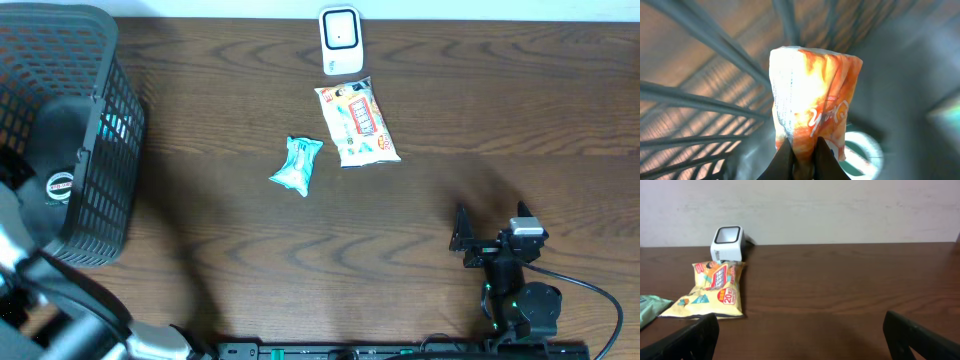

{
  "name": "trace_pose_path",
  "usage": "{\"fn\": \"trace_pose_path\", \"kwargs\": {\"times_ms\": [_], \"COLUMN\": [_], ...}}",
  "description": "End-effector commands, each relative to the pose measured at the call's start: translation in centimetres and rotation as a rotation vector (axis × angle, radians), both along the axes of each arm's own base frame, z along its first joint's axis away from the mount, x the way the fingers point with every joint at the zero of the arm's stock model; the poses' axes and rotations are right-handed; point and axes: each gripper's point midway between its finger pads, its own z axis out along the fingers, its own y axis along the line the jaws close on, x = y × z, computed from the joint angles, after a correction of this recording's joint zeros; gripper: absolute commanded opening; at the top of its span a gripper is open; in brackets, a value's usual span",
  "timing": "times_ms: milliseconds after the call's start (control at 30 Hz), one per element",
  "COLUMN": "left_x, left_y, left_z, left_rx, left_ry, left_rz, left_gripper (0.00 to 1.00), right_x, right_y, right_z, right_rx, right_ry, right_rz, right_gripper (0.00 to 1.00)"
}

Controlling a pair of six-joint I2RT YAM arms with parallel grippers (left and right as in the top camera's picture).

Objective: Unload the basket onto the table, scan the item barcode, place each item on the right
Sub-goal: 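Carry the orange pack right and set it beside the mint-green pack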

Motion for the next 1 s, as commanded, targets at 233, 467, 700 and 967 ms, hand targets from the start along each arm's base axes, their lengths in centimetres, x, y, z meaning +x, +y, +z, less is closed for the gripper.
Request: {"fn": "trace_pose_path", "kwargs": {"times_ms": [233, 467, 700, 967], "left_x": [3.4, 4.5, 3.5, 3.5], "left_y": [-9.2, -21.8, -37.2, -46.2], "left_z": [18.8, 26.8, 28.4, 20.3], "left_rx": [-0.178, -0.406, -0.59, -0.663], "left_ry": [-0.735, -0.956, -0.9, -0.564], "left_rz": [-0.171, -0.528, -0.958, -1.007], "left_gripper": [0.07, 0.07, 0.07, 0.07], "right_x": [0.0, 0.0, 0.0, 0.0], "right_y": [0.3, 0.3, 0.3, 0.3], "right_z": [0.0, 0.0, 0.0, 0.0], "right_rx": [0.014, 0.014, 0.014, 0.014], "right_ry": [0.001, 0.001, 0.001, 0.001], "right_rz": [0.013, 0.014, 0.013, 0.013], "right_gripper": [0.99, 0.99, 0.99, 0.99]}}
